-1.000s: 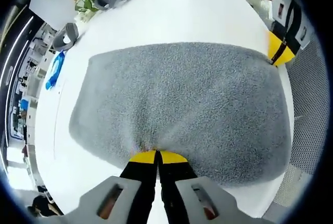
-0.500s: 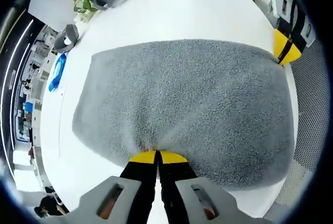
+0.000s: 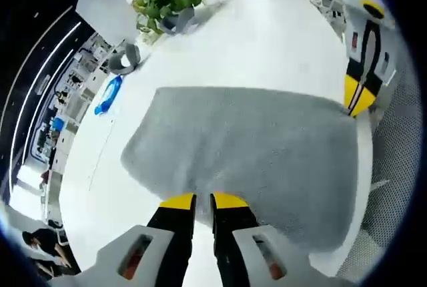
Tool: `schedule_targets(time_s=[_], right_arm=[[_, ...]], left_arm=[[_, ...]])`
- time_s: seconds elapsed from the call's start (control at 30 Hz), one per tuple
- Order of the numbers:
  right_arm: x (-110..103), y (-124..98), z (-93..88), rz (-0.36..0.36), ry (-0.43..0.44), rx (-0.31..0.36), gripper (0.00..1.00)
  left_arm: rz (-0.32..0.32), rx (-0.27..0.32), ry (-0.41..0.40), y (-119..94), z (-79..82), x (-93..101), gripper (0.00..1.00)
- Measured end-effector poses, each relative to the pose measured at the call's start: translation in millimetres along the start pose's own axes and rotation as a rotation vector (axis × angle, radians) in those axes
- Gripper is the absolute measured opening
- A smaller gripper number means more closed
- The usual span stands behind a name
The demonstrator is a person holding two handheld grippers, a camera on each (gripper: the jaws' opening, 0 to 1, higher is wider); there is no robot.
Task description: Fold the towel on the table until its edges align and the towel forms a compact rectangular stack.
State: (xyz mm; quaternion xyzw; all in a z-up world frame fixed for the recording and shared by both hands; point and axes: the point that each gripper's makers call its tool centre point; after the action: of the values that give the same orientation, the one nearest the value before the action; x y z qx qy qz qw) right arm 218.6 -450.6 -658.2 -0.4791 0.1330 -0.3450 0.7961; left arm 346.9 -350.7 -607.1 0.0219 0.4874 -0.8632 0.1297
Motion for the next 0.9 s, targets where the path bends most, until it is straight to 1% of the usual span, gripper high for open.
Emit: schedule_targets(time_s=[0.03, 0.07, 0.1, 0.17, 0.2, 0.23, 0.27, 0.3, 0.33, 0.37, 0.43, 0.5, 0.57, 0.6, 0.63, 0.7, 0.73, 0.8, 0.9], right_arm=[[0.5, 0.0, -0.1, 0.004, 0.017, -0.003, 0.0], [0.7, 0.0, 0.1, 0.008, 0.024, -0.003, 0.0], [0.7, 0.0, 0.6, 0.019, 0.032, -0.002, 0.0], [0.4, 0.0, 0.4, 0.037, 0.079, -0.016, 0.0], [0.4, 0.0, 0.5, 0.05, 0.126, -0.023, 0.0], [0.8, 0.1, 0.5, 0.058, 0.144, -0.025, 0.0], [1.0, 0.3, 0.7, 0.069, 0.179, -0.027, 0.0], [1.1, 0.3, 0.7, 0.075, 0.2, -0.03, 0.0], [2.3, 0.7, 0.8, 0.079, 0.202, -0.031, 0.0], [2.3, 0.9, 1.1, 0.08, 0.199, -0.031, 0.0], [-0.6, 1.4, 2.7, 0.083, 0.199, -0.031, 0.0], [-3.9, 1.6, 5.1, 0.079, 0.187, -0.027, 0.0], [-4.8, 1.5, 6.5, 0.075, 0.181, -0.024, 0.0], [-4.9, 1.6, 6.9, 0.074, 0.179, -0.022, 0.0], [-4.3, 2.1, 6.9, 0.076, 0.181, -0.022, 0.0], [-4.5, 1.2, 9.0, 0.092, 0.209, -0.017, 0.0], [-5.2, 0.5, 10.4, 0.101, 0.226, -0.012, 0.0], [-4.9, -2.1, 14.9, 0.112, 0.263, 0.005, 0.0], [-5.8, -7.0, 22.9, 0.144, 0.341, 0.034, 0.0]], left_arm=[[-0.057, 0.024, 0.007, 1.2, 6.2, 18.9, 0.12], [-0.087, 0.018, 0.014, 3.1, 7.0, 30.5, 0.13], [-0.102, 0.001, 0.028, 4.9, 7.3, 44.4, 0.13], [-0.137, -0.004, 0.033, 9.1, 9.5, 63.9, 0.13], [-0.183, 0.019, 0.005, 14.0, 14.3, 79.9, 0.13], [-0.207, 0.04, -0.005, 16.1, 18.8, 88.2, 0.13], [-0.245, 0.078, -0.009, 19.6, 27.7, 100.8, 0.13], [-0.263, 0.098, -0.008, 21.4, 33.3, 107.8, 0.14], [-0.291, 0.117, 0.013, 24.3, 40.1, 118.2, 0.15], [-0.305, 0.122, 0.031, 26.1, 43.2, 123.8, 0.16], [-0.298, 0.114, 0.04, 31.5, 44.6, 130.2, 0.19], [-0.305, 0.119, 0.085, 37.3, 45.7, 137.9, 0.23], [-0.33, 0.132, 0.111, 40.4, 46.8, 146.1, 0.28], [-0.345, 0.124, 0.138, 42.0, 45.7, 151.6, 0.29], [-0.342, 0.11, 0.161, 43.3, 43.5, 152.9, 0.3], [-0.304, 0.073, 0.232, 45.0, 39.3, 150.6, 0.31], [-0.297, 0.066, 0.246, 45.7, 38.5, 151.2, 0.31], [-0.308, 0.072, 0.247, 47.3, 40.3, 156.0, 0.33], [-0.336, 0.086, 0.251, 49.2, 44.6, 163.5, 0.35]])
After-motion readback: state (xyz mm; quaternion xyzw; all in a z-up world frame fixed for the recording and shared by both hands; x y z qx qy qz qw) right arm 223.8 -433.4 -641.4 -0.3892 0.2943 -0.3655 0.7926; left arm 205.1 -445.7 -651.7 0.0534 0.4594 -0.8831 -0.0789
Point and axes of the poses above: the point that each gripper's makers call its tool centre point, and the gripper's own axes: y roughly forward along the fingers, x roughly to its right, z roughly out of its top, and after that the axes turned 14 degrees about -z, right-handed
